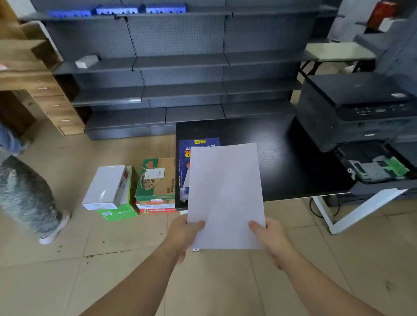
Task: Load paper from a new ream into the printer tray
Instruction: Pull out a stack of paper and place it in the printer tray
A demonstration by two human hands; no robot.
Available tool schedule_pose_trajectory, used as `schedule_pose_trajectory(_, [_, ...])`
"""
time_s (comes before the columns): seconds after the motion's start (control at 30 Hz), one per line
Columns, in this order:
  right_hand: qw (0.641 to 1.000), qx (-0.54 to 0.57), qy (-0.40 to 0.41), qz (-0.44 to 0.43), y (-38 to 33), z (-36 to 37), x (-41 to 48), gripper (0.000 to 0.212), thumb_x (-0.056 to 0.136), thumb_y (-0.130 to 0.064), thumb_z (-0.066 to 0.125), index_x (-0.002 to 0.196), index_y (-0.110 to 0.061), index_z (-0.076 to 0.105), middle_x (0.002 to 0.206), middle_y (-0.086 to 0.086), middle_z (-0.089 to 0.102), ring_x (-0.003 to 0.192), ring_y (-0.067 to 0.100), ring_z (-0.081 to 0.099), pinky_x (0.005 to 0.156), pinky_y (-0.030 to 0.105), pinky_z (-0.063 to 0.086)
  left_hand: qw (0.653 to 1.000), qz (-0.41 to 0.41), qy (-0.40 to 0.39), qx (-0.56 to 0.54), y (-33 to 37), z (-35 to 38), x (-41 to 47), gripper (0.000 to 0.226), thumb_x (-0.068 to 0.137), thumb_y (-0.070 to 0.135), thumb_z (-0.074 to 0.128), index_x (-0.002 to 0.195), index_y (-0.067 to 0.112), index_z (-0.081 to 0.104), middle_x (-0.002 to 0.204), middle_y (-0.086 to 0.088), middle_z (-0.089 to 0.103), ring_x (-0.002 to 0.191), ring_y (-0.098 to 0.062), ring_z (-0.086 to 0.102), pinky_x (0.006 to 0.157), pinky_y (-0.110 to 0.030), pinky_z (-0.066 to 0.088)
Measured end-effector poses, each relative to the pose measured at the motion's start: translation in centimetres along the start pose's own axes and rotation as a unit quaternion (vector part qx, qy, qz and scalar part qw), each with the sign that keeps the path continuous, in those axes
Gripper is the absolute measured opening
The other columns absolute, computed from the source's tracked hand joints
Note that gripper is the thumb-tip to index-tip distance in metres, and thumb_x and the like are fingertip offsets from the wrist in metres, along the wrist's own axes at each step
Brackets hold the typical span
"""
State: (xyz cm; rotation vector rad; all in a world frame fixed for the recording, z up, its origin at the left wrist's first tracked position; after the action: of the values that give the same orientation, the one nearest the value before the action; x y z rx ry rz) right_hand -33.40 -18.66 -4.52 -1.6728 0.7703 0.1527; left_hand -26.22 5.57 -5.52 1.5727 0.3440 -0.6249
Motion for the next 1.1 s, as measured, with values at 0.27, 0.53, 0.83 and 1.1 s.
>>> schedule_pose_trajectory(0.27, [0.996,0.058,0.063,-0.039,-3.5,-7.5,-0.4,0.013,0.093,-0.027,0.061,0.085,-0.02,0.069,0.094,0.002,0.075,0.091,0.026,0.071,0.087,0.046,0.057,0.997,0.064,-0.03,0.037,6.7,7.3,-0.4,0.021,0.092,0.0,0.06,0.111,0.006,0.068,0.102,-0.009,0.073,0.082,-0.021,0.068,0.07,-0.03,0.055])
schedule_pose_trajectory(0.53, [0.974,0.131,0.183,-0.022,-0.9,-20.2,-1.5,0.013,0.089,-0.031,0.063,0.088,-0.019,0.069,0.097,0.007,0.074,0.092,0.029,0.069,0.088,0.052,0.056,0.978,0.114,-0.113,0.131,10.4,21.7,0.2,0.012,0.09,0.004,0.065,0.099,0.01,0.071,0.103,-0.011,0.076,0.087,-0.024,0.072,0.075,-0.036,0.058])
schedule_pose_trajectory(0.83, [0.898,0.153,0.412,0.024,5.8,-32.3,-7.4,0.02,0.09,-0.024,0.068,0.071,-0.018,0.064,0.083,0.009,0.072,0.07,0.023,0.065,0.066,0.036,0.052,0.911,0.123,-0.319,0.232,10.7,39.5,-2.3,0.02,0.094,0.013,0.062,0.112,0.012,0.069,0.108,-0.003,0.076,0.096,-0.023,0.073,0.083,-0.04,0.06])
schedule_pose_trajectory(1.1, [0.797,0.26,0.538,0.091,15.4,-37.2,-17.3,0.043,0.085,-0.032,0.068,0.09,0.01,0.063,0.074,0.011,0.059,0.06,0.021,0.049,0.055,0.032,0.036,0.827,0.127,-0.455,0.305,4.6,51.8,-9.8,0.017,0.093,0.011,0.063,0.107,0.011,0.072,0.101,-0.002,0.077,0.091,-0.019,0.072,0.073,-0.028,0.058])
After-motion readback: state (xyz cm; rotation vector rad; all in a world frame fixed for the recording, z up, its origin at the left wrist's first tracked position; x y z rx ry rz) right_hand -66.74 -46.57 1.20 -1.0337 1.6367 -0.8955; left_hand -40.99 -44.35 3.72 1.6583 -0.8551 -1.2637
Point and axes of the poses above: each hand's wrist, its own x-axis towards the middle knuckle, its own z-axis out of the palm, y = z × x, the point moved 8 cm from there along x, towards the middle knuckle
